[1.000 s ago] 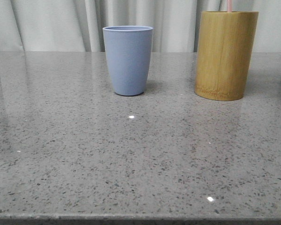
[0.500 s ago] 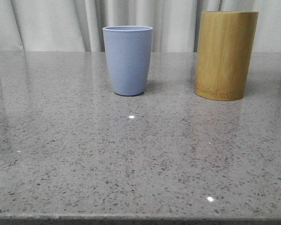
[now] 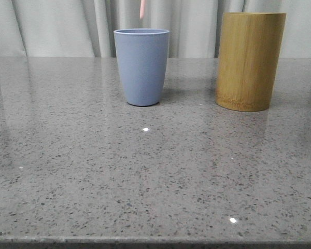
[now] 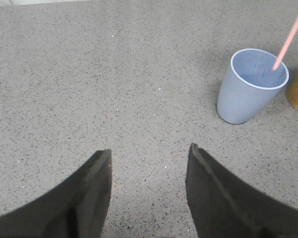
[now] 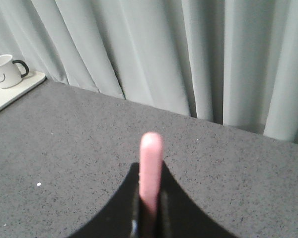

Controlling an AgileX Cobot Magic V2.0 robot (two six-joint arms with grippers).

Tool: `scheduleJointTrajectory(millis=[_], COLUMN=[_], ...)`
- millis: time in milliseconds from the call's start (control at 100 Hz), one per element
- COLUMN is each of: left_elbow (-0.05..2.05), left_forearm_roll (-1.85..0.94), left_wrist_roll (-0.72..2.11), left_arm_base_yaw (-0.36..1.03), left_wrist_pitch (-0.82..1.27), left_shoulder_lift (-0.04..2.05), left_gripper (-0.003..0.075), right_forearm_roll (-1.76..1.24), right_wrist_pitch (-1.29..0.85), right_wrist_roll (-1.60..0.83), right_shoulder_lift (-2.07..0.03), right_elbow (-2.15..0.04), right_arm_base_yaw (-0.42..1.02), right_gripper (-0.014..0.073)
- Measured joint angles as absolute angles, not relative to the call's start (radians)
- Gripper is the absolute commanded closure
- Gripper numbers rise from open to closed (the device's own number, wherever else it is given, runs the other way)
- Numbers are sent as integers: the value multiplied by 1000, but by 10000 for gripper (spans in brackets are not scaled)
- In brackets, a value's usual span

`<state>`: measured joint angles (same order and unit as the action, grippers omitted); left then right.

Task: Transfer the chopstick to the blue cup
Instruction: 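Move the pink stick over the blue cup and lower it inside, then open the right gripper and withdraw it from the blue cup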

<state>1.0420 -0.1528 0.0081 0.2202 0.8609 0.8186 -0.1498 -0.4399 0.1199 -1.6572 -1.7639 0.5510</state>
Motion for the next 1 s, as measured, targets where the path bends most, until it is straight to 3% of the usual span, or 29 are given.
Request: scheduleJointTrajectory(millis=[230, 520, 1000], left_elbow=[1042, 1042, 1042], left_forearm_roll=[-153, -153, -150], left_wrist_roll=[8, 8, 8], left_arm_base_yaw=[220, 220, 220], left_wrist_pitch=[861, 863, 863], left_shoulder_lift=[819, 819, 805], left_gripper=[375, 375, 375], right_forearm_roll=[-150, -150, -145], right_wrist_pitch=[-436, -447, -475], right_wrist_roll=[120, 120, 120], right_shoulder_lift=[-1734, -1770, -1741], right_elbow=[-1764, -1764, -1760], right_arm_base_yaw=[551, 551, 551], right_gripper=[581, 379, 377])
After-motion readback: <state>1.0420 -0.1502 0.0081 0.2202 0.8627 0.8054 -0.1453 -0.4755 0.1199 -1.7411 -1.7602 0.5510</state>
